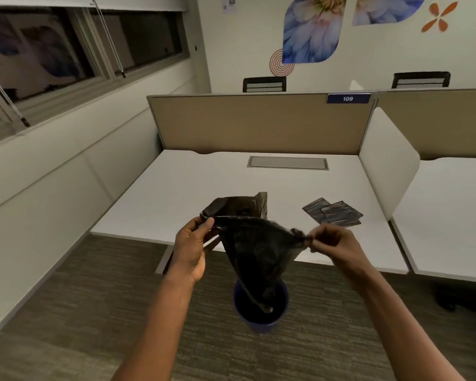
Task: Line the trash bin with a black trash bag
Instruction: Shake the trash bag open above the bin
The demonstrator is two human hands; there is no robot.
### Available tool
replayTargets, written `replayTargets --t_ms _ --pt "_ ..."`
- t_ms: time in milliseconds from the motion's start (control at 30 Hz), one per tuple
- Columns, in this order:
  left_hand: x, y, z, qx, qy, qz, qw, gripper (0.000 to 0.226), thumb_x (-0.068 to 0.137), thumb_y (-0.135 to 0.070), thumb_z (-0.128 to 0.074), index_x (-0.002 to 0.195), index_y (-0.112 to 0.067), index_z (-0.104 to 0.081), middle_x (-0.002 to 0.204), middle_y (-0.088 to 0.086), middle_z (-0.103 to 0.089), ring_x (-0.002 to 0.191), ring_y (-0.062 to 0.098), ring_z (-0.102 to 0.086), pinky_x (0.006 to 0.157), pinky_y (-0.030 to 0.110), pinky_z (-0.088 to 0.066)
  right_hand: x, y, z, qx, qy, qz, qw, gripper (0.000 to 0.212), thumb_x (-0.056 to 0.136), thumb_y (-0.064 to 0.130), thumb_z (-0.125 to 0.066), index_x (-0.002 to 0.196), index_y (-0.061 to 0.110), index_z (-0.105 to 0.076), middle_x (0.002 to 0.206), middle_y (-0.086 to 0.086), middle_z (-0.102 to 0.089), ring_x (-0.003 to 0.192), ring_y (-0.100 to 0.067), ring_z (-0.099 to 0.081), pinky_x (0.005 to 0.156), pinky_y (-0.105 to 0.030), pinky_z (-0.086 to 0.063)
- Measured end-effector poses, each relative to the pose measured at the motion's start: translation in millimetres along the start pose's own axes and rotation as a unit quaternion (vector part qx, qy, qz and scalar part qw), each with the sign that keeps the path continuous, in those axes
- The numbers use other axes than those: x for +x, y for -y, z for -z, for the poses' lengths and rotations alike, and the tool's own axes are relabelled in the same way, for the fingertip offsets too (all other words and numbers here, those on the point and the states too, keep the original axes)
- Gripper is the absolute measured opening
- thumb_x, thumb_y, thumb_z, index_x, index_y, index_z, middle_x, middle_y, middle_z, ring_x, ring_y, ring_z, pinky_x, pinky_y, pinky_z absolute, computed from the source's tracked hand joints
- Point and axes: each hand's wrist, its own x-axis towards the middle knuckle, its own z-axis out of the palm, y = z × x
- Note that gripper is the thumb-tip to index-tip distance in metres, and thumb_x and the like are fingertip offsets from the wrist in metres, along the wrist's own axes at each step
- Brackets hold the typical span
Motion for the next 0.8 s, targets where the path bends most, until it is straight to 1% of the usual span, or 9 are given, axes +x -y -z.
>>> replayTargets --t_ms 33,133,300,367,467,567,633,700,800 --pt "0 1 -2 -0.007 0.001 -0.001 1.000 0.016 0.096 -0.007 -0.066 0.093 -0.019 -0.076 0.090 0.001 -0.080 0.095 0.020 -0.075 0.080 0.034 -0.057 -7 -1 0 -0.024 0.067 -0.021 0.997 0.003 0.086 0.016 -0.079 0.088 0.016 -0.077 0.093 -0.011 -0.077 0.087 -0.019 -0.072 0.077 -0.030 -0.059" --pt "-3 6 -7 0.003 0.025 -0.001 1.000 0.024 0.096 0.004 -0.060 0.098 -0.014 -0.075 0.093 0.005 -0.080 0.094 0.021 -0.076 0.078 0.032 -0.059 -19 -5 1 -0.090 0.203 -0.083 0.972 0.028 0.083 0.038 -0.083 0.098 0.015 -0.078 0.101 -0.012 -0.078 0.094 -0.020 -0.074 0.081 -0.026 -0.058" --pt "-6 15 -21 0.044 0.072 0.012 0.996 0.034 0.092 0.013 -0.056 0.099 -0.015 -0.076 0.088 0.002 -0.079 0.086 0.016 -0.075 0.077 0.034 -0.059 -7 -6 -19 -0.081 -0.012 -0.119 0.990 0.062 0.070 0.087 -0.065 0.092 0.030 -0.076 0.097 -0.002 -0.079 0.093 -0.017 -0.076 0.079 -0.036 -0.056" --pt "-9 21 -28 0.054 0.095 0.023 0.994 0.034 0.092 0.013 -0.056 0.100 -0.014 -0.076 0.087 0.002 -0.079 0.083 0.014 -0.076 0.080 0.035 -0.058 -1 -10 -37 -0.100 -0.002 -0.152 0.983 0.069 0.065 0.091 -0.064 0.099 0.032 -0.077 0.099 0.001 -0.080 0.092 -0.015 -0.077 0.074 -0.032 -0.057" --pt "-13 28 -34 0.064 0.118 0.057 0.989 0.037 0.092 0.011 -0.054 0.096 -0.015 -0.079 0.087 0.005 -0.078 0.083 0.019 -0.074 0.080 0.037 -0.059 -1 -22 -63 -0.125 0.022 -0.160 0.979 0.060 0.076 0.079 -0.070 0.112 0.032 -0.075 0.102 0.009 -0.081 0.093 -0.010 -0.078 0.081 -0.031 -0.060" --pt "-18 32 -32 0.062 0.105 0.090 0.989 0.037 0.093 -0.005 -0.044 0.088 -0.013 -0.079 0.083 0.009 -0.075 0.084 0.026 -0.066 0.069 0.035 -0.057 1 -35 -71 -0.119 -0.039 -0.142 0.982 0.020 0.085 0.034 -0.075 0.105 0.031 -0.079 0.095 0.007 -0.082 0.087 -0.011 -0.079 0.084 -0.040 -0.065" --pt "-20 34 -24 0.047 0.089 0.106 0.989 0.038 0.091 -0.021 -0.043 0.080 -0.012 -0.078 0.082 0.013 -0.073 0.077 0.026 -0.067 0.065 0.032 -0.056 3 -39 -72 -0.071 -0.080 -0.155 0.982 0.014 0.089 0.015 -0.073 0.099 0.022 -0.081 0.091 0.000 -0.083 0.086 -0.020 -0.080 0.084 -0.045 -0.066" --pt "-22 35 -14 0.062 0.085 0.115 0.988 0.045 0.091 -0.043 -0.049 0.083 -0.010 -0.078 0.082 0.015 -0.070 0.071 0.026 -0.069 0.065 0.033 -0.054 6 -39 -67 -0.039 -0.123 -0.153 0.980 0.013 0.093 0.008 -0.071 0.094 0.016 -0.080 0.089 -0.005 -0.083 0.086 -0.025 -0.078 0.080 -0.040 -0.064" --pt "-24 37 -1 0.169 0.102 0.057 0.979 0.080 0.073 -0.087 -0.059 0.095 -0.012 -0.077 0.070 0.003 -0.064 0.068 0.022 -0.061 0.068 0.036 -0.047 15 -33 -56 0.003 -0.203 -0.155 0.967 0.020 0.096 0.000 -0.066 0.094 0.017 -0.077 0.094 -0.011 -0.081 0.089 -0.028 -0.074 0.083 -0.040 -0.062"
